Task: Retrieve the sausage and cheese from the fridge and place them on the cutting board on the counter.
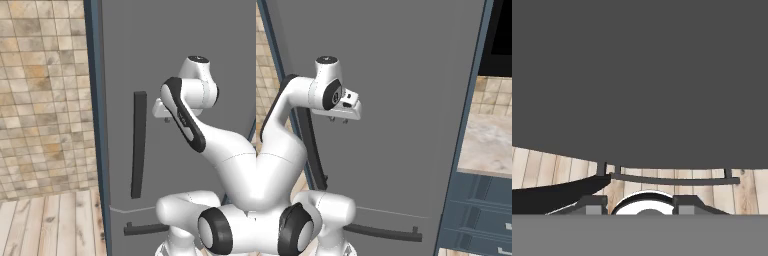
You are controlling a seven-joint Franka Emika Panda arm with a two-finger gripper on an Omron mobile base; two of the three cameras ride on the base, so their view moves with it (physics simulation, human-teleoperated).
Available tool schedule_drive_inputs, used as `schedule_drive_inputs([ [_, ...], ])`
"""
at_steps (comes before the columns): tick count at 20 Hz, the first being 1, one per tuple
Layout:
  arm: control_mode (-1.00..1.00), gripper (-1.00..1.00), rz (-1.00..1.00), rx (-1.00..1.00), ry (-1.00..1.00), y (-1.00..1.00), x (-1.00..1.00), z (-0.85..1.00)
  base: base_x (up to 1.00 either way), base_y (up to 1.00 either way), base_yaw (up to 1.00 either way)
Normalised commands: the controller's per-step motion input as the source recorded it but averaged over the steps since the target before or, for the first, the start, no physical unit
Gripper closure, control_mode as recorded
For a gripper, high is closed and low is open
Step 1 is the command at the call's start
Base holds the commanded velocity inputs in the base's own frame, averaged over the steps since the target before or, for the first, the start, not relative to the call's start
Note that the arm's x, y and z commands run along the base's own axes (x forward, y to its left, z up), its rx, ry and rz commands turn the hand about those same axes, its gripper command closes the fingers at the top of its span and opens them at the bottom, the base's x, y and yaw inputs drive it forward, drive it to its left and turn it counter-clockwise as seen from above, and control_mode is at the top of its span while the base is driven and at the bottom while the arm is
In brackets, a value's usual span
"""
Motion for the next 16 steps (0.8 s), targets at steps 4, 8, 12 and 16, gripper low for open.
schedule_drive_inputs([
  [4,1.0,-1.0,0.0,0.0,0.0,0.0,0.0,0.0,0.0,0.0,0.0],
  [8,1.0,-1.0,0.0,0.0,0.0,0.0,0.0,0.0,0.0,0.0,0.0],
  [12,1.0,-1.0,0.0,0.0,0.0,0.0,0.0,0.0,0.0,0.0,0.0],
  [16,1.0,-1.0,0.0,0.0,0.0,0.0,0.0,0.0,0.0,0.0,0.0],
])
